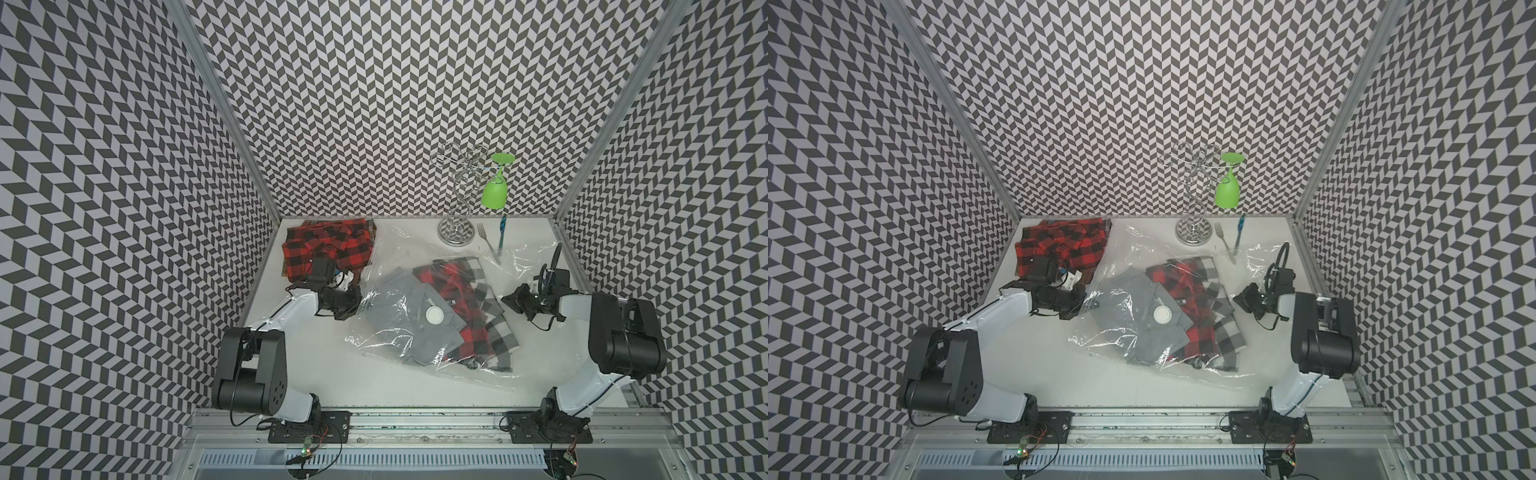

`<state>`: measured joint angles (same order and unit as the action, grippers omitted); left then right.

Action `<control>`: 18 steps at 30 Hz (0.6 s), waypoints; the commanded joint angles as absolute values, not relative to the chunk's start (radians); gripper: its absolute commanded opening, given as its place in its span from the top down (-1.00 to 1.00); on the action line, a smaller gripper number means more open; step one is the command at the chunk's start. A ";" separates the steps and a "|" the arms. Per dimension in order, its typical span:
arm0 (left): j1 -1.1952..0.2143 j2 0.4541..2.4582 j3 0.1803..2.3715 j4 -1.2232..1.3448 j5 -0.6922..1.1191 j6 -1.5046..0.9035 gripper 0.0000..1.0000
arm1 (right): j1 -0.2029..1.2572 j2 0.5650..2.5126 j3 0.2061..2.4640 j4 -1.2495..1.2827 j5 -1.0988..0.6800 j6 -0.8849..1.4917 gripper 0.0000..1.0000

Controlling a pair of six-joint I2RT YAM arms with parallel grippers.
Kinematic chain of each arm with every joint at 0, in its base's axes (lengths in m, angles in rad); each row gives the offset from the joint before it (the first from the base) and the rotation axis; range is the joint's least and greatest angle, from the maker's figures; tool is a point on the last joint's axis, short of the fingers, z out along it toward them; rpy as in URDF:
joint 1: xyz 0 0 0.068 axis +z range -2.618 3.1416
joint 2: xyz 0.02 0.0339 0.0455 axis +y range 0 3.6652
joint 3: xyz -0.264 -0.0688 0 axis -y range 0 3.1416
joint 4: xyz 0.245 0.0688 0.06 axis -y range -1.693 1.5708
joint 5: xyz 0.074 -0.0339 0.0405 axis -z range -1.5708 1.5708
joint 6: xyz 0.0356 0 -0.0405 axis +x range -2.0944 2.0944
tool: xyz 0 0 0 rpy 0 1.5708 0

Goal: Take the shirt out of the vacuum bag
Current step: Take out the shirt from the vacuum bag.

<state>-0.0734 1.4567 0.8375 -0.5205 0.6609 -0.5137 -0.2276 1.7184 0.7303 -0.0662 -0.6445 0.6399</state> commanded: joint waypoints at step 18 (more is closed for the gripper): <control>0.172 1.135 0.646 -0.587 0.464 -0.731 1.00 | -0.319 1.700 0.685 -0.082 -0.537 0.663 1.00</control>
